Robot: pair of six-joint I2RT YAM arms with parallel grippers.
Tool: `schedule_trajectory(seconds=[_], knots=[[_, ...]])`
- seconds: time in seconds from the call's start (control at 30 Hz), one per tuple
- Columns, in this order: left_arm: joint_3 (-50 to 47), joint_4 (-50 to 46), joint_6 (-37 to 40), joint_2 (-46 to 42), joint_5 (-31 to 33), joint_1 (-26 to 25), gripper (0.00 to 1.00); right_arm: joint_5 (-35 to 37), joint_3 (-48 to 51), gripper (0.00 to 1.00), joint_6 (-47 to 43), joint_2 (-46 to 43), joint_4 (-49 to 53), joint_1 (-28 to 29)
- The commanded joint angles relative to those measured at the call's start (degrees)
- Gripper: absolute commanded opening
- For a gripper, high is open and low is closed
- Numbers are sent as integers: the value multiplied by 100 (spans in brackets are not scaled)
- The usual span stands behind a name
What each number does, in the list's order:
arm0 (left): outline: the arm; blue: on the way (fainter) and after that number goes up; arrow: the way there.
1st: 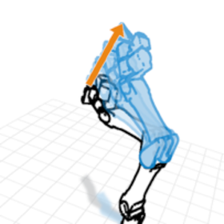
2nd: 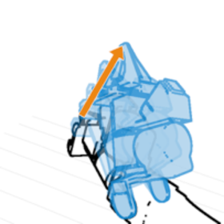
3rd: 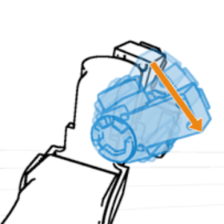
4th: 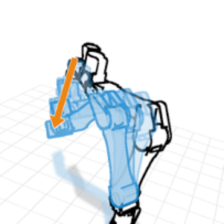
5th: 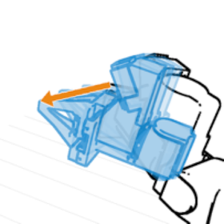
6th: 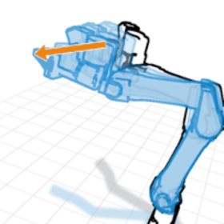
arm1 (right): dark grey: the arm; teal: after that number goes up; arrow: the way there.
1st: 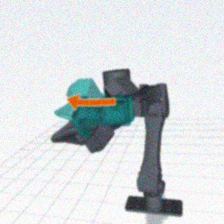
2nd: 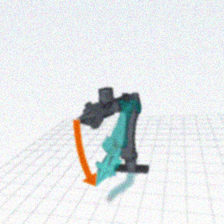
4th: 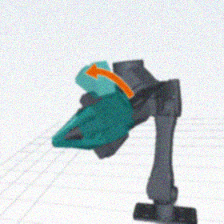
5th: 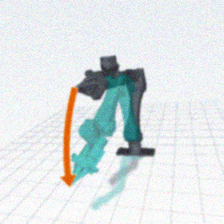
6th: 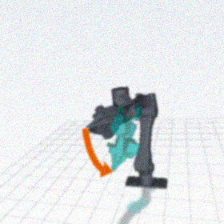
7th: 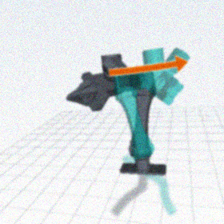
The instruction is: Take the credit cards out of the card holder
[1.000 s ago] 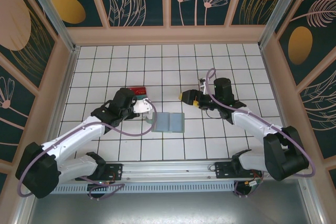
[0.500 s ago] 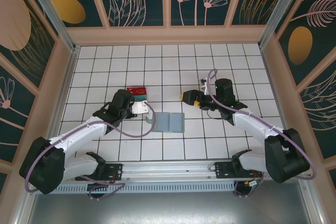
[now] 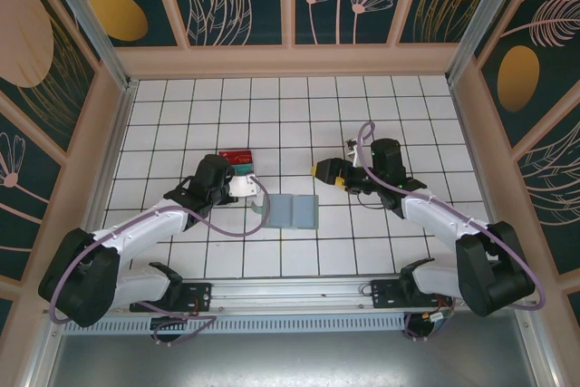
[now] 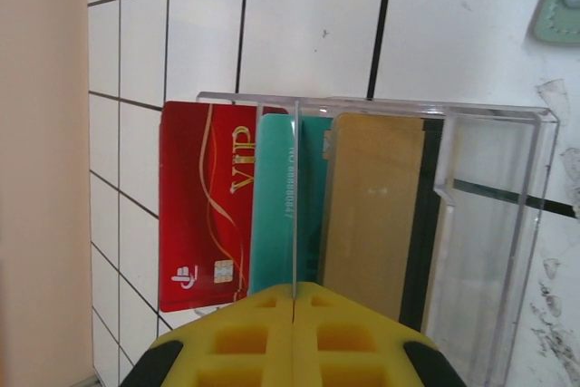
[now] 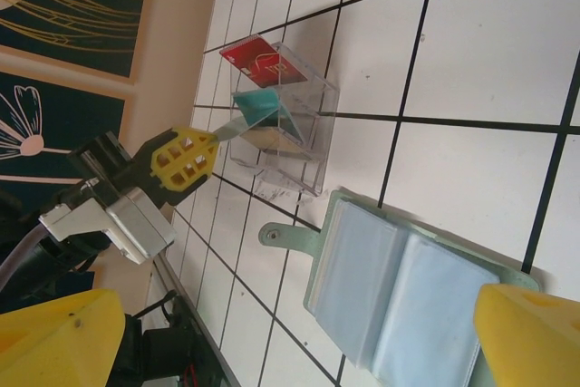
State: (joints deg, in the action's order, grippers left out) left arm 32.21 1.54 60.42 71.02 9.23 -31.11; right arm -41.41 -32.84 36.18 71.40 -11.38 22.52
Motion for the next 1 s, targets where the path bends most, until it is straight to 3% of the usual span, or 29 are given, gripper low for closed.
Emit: schedule_trajectory(seconds=[0.0, 0.1, 0.2, 0.37, 0.6, 0.73, 0.9, 0.97], knots=[[-94, 145, 34, 81, -106, 27, 0, 28, 102, 99, 37, -159, -196, -36], [-100, 184, 5, 129, -99, 27, 0, 16, 129, 99, 58, -148, -230, -37], [-118, 276, -13, 148, -45, 38, 17, 10, 146, 99, 65, -157, -254, -34], [-88, 389, -172, 150, -21, 65, 18, 6, 205, 99, 108, -179, -302, -34], [-14, 749, -567, 148, 109, 154, 28, -14, 227, 99, 156, -148, -387, -37], [14, 871, -838, 117, 140, 167, 41, -25, 232, 99, 170, -152, -393, -34], [14, 857, -855, 62, 98, 168, 48, -25, 265, 99, 178, -179, -392, -37], [30, 872, -916, 19, 104, 170, 56, -22, 263, 99, 176, -179, -388, -36]])
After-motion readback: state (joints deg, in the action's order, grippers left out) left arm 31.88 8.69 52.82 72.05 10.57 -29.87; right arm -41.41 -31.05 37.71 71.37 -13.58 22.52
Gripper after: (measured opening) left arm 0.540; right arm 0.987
